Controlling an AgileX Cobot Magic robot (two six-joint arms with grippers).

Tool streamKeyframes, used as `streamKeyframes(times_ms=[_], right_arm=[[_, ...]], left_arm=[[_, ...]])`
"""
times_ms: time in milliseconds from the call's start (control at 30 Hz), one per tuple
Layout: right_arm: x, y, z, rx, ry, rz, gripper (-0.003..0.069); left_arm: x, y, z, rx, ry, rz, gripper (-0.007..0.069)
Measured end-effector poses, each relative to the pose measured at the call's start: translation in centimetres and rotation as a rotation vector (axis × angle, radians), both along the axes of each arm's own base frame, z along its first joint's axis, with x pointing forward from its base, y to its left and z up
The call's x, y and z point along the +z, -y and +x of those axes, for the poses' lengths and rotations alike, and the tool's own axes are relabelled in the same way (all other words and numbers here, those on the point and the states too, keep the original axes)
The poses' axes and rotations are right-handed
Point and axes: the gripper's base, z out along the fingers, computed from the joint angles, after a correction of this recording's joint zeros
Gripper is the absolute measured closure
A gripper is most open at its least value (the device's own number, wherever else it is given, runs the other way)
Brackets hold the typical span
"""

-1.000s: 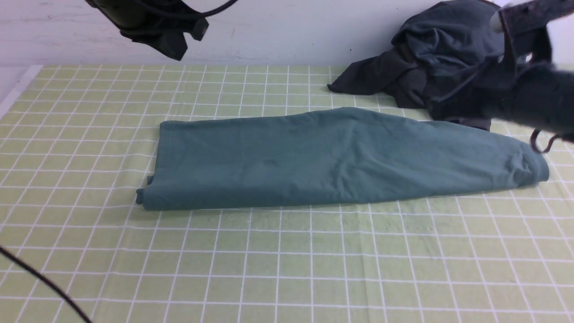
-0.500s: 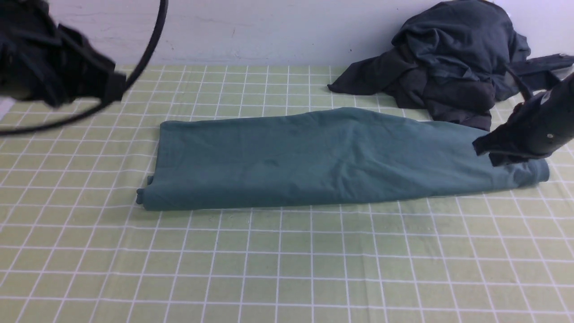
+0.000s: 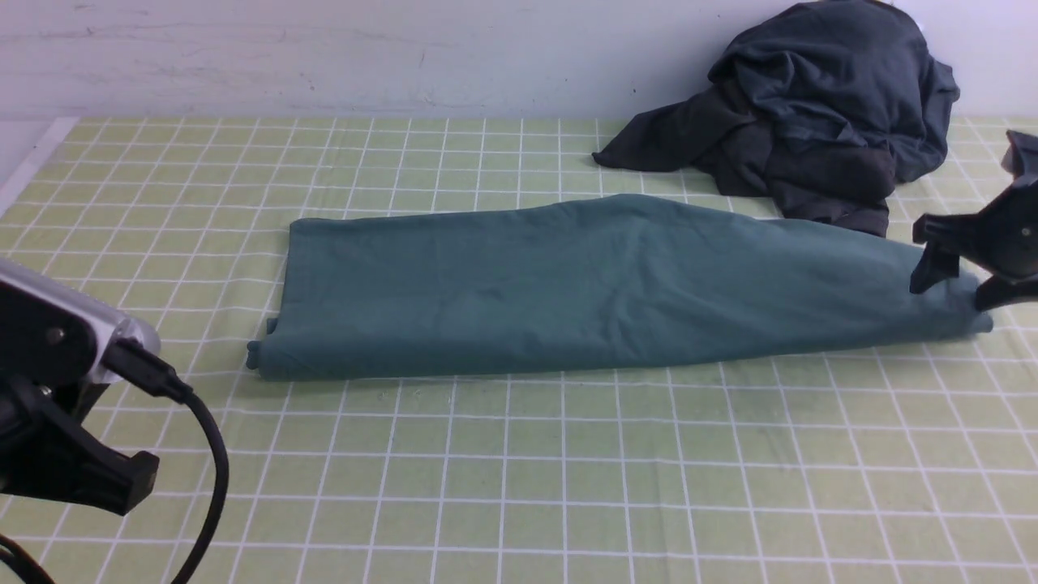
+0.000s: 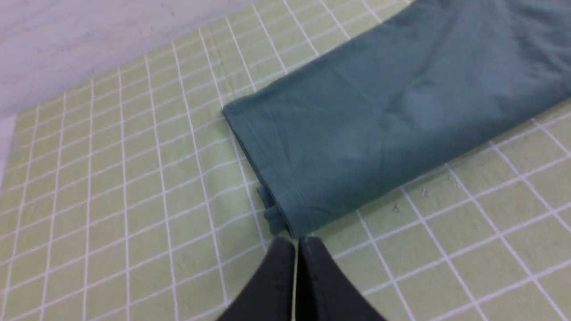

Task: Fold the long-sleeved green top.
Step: Use the right arm to clamp the right edge of the fabric

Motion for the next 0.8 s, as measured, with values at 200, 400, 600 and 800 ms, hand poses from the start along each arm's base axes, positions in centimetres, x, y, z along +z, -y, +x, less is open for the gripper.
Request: streamKeyframes(times_ms=[200,400,600,800], right_arm=[[-1.1,0.1,0.3,-0.009,-0.018,0.018,0.0209],[0.5,0.2,0.7,0.020,-0.013,0.002,0.0216],[3.0,0.6,1.2,0.046,0.033,-0.057,0.0218],[0.2,0.6,1.1,0.055,-0.084,-0.035,0.0228]], left_arm=[[0.5,0.1,0.2,-0.004,0.087,-0.019,0.0627],[-0.2,0.1,0.1,-0.005,0.071,-0.014,0.0627],[-0.2,0.1,0.1,-0.005,0.072,-0.012,0.0627],[-0.2,0.0,0.1,-0.006,0.074,-0.010,0.0627]])
